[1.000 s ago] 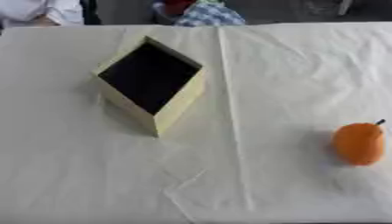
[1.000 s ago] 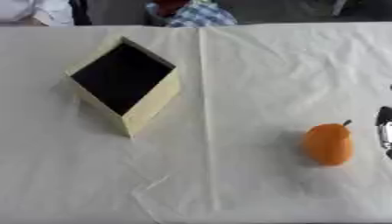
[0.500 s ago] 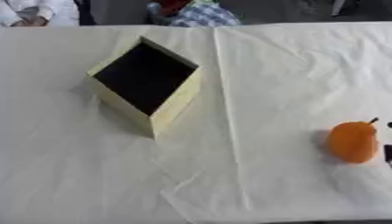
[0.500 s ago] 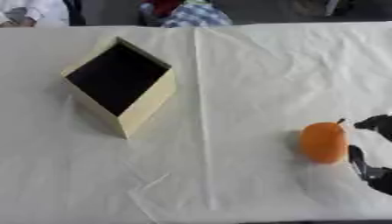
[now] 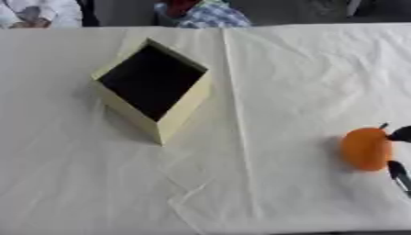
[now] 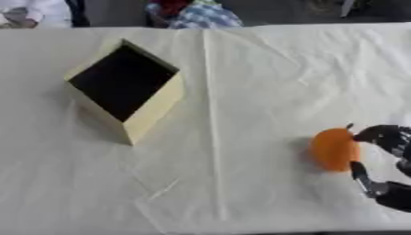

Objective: Pick up objects on the table and place them in the box.

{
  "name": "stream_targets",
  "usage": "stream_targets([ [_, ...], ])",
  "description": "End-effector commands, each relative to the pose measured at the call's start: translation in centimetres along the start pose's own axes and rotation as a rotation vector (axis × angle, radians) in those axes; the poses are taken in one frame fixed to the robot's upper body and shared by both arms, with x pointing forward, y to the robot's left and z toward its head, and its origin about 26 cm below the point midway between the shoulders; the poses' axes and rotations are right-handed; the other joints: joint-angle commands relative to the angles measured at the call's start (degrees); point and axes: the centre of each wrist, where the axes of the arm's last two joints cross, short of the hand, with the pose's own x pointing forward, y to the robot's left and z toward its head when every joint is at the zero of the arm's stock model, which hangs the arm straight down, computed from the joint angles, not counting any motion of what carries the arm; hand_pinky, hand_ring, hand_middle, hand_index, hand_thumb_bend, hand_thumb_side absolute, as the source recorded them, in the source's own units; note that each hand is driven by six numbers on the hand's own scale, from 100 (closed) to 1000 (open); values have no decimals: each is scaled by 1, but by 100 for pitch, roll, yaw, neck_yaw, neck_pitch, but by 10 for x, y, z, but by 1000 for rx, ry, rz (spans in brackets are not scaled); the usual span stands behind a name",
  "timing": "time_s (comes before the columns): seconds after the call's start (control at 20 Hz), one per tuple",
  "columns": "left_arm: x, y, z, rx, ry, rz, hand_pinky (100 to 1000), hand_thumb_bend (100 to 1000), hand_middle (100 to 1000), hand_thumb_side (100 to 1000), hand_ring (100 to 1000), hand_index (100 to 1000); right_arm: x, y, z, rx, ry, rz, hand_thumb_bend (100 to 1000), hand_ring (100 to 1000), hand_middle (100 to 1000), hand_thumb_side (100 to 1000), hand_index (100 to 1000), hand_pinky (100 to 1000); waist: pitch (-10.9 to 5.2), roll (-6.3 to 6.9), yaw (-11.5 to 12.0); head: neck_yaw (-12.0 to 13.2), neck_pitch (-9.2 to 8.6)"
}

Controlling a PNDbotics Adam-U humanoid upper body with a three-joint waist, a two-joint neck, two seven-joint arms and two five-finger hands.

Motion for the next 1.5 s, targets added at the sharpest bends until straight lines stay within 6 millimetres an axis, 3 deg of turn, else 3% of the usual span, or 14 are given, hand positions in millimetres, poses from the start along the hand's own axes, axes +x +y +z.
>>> stream_targets([
  [0.05, 7, 1, -6, -25, -25, -10, 717, 100, 795, 764, 787, 728, -1, -14, -7, -13, -55, 33, 100, 851, 778, 793, 853, 817, -79, -12, 3, -19, -13],
  [0.5, 6, 1, -5, -27, -22, -12, 717, 100, 795, 765, 788, 728, -7, -27, -11, -59, 27, 102, 135, 857, 790, 766, 855, 837, -73, -18, -8, -12, -24],
  [0.8, 6, 1, -5, -29, -20, -13, 717, 100, 796, 765, 788, 727, -9, -35, -14, -23, 41, 84, 242, 867, 799, 746, 883, 821, -71, -11, -8, -28, -34],
  [1.0, 6, 1, -5, -31, -19, -13, 717, 100, 796, 765, 788, 727, -12, -46, -18, 62, 26, -19, 338, 862, 759, 517, 896, 781, -72, -7, -13, -43, -25],
  [1.15, 6, 1, -5, -34, -17, -12, 717, 100, 796, 768, 788, 727, -13, -51, -21, 131, 18, -111, 380, 856, 733, 203, 895, 762, -69, -4, -6, -51, -28],
  [1.25, 6, 1, -5, -35, -17, -13, 717, 100, 796, 765, 789, 727, -13, -55, -23, 168, -7, -157, 350, 851, 731, 204, 900, 753, -65, 2, 3, -55, -31],
  [1.5, 6, 0, -5, -37, -16, -12, 717, 100, 797, 764, 789, 728, -15, -68, -27, 211, 4, -169, 408, 850, 738, 100, 905, 770, -61, 0, -1, -63, -25],
])
